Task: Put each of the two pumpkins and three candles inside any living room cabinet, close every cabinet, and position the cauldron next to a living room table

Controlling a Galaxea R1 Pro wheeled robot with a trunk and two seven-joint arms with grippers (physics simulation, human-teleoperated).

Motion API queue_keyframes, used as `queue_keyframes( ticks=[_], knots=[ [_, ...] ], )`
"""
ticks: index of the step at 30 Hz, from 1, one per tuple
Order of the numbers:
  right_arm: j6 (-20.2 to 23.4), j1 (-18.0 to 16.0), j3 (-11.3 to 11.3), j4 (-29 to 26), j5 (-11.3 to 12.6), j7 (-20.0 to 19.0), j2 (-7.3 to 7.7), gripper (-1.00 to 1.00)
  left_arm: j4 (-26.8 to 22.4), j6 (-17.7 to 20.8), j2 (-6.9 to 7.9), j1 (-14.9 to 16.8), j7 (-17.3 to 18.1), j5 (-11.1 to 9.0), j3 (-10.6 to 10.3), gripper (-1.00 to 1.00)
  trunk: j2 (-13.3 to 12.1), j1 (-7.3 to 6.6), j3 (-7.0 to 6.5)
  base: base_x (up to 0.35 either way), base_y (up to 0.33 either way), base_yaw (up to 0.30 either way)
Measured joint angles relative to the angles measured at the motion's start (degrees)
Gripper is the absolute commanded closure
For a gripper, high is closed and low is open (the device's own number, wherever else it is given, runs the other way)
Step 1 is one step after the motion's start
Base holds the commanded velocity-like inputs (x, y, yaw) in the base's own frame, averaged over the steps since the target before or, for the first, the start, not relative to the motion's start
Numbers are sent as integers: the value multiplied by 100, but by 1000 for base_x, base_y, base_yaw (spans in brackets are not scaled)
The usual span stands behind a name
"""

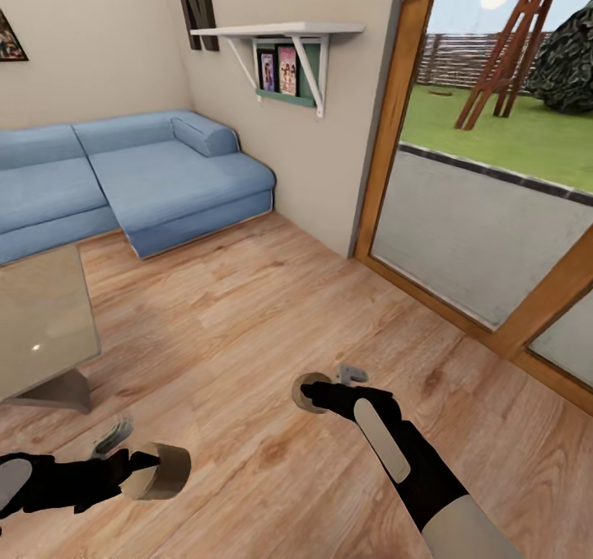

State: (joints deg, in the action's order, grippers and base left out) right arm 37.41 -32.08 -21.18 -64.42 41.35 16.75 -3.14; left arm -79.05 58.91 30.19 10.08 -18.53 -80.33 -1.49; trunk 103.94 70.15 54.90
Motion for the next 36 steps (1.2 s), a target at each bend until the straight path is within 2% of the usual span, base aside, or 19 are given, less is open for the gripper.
queue_keyframes(
  ticks=[2,3,4,5,7,8,9,11,14,17,19,20,21,23,25,29,32,34,36],
  knots=[
    [195,0,18,-7,7,15,25,100,59,-8,-31,1,-373,-2,-71,100,-80,-44,-52,0,0,166],
    [334,3,30,-10,-3,25,53,100,138,-12,-61,0,-764,32,-107,100,-120,-66,-78,0,0,156],
    [364,7,34,-11,-6,32,69,100,176,3,-72,1,-892,136,-114,100,-160,-88,-105,0,0,151],
    [394,25,37,-1,-11,56,110,100,253,-39,-96,1,-1076,-5,-126,100,-200,-110,-131,0,0,147],
    [431,154,46,38,-76,229,274,100,509,-32,-150,-1,-1370,99,-139,100,-281,-154,-183,0,0,147],
    [417,249,48,45,-37,305,353,100,642,-65,-165,-1,-1409,54,-149,100,-321,-176,-210,0,0,163],
    [377,360,50,54,-43,365,433,100,799,-108,-173,-1,-1443,62,-157,100,-361,-198,-236,0,0,181],
    [149,579,52,62,-21,424,550,100,1109,-227,-182,0,-1485,249,-167,100,-441,-242,-287,0,0,197],
    [-210,881,53,70,-2,464,625,100,1521,-628,-204,2,-1456,500,-178,100,-561,-307,-363,0,0,208],
    [-447,1294,69,86,-8,504,651,100,1948,-1124,-377,0,-1424,769,-202,100,-682,-373,-438,0,0,203],
    [-862,1626,81,103,8,505,655,100,2163,-1310,-544,1,-1416,1216,-206,100,-762,-417,-489,0,0,176],
    [-1052,1753,83,112,-19,507,657,100,2281,-1458,-652,-1,-1410,1540,-204,100,-763,-418,-497,0,0,156],
    [-1115,1792,79,114,8,507,656,100,2324,-1544,-695,2,-1406,1614,-207,100,-763,-418,-506,0,0,143],
    [-1235,1920,76,155,6,512,657,100,2530,-1851,-884,0,-1397,2078,-204,100,-764,-418,-523,0,0,113],
    [-1283,1967,72,175,-1,513,657,100,2631,-2007,-971,2,-1393,2262,-204,100,-763,-418,-541,0,0,98],
    [-1311,1998,71,271,-2,521,653,100,2731,-2147,-1101,3,-1386,2388,-209,100,-763,-418,-577,0,0,90],
    [-1319,2002,66,408,-20,527,644,100,2776,-2228,-1137,3,-1386,2434,-216,100,-763,-418,-604,0,0,87],
    [-1353,2004,61,584,-19,530,634,100,2916,-2427,-1150,2,-1369,2444,-299,100,-763,-418,-621,0,0,86],
    [-1601,2005,39,849,-36,525,625,100,2995,-2614,-1151,2,-1303,2430,-491,100,-763,-418,-639,0,0,86]
  ],
)
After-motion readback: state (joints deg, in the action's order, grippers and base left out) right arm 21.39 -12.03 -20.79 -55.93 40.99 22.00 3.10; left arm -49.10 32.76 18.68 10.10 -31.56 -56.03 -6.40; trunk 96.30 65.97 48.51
